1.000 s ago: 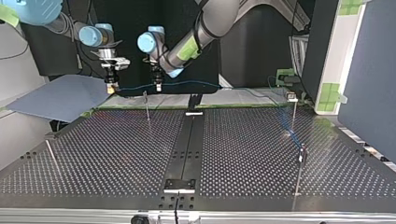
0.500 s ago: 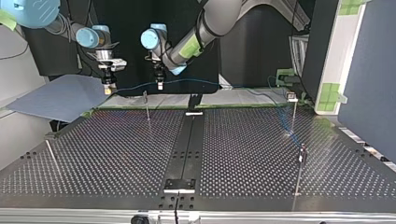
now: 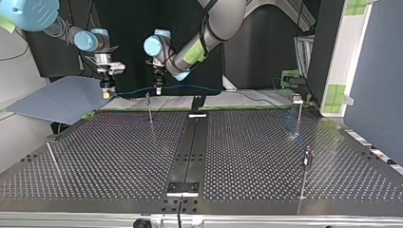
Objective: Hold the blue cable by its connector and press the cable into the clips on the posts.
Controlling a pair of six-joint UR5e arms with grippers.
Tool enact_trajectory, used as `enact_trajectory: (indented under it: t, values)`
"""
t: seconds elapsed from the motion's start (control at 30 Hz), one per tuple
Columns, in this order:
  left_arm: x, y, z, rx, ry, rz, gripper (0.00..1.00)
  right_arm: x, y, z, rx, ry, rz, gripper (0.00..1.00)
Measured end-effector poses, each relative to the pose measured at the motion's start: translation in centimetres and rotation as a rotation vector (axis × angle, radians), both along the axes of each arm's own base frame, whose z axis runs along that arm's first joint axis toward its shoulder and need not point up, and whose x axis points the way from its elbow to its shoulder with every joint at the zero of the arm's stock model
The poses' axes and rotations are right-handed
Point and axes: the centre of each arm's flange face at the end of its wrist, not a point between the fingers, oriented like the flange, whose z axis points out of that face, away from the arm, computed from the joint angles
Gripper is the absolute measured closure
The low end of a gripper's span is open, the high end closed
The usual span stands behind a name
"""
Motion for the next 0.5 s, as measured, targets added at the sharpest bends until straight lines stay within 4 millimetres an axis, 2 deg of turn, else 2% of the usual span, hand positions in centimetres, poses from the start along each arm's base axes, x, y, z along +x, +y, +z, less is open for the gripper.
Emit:
enact_trajectory:
  t: [0.13,0.5]
  values:
    - [0.6,-0.4,-0.2,0.011,0.011,-0.018,1.00,-0.4,-0.2,0.0,-0.001,-0.003,-0.008,1.00]
    - [3.5,-1.3,2.5,-0.019,-0.012,-0.022,1.00,-0.4,-0.3,0.0,-0.005,-0.004,-0.005,1.00]
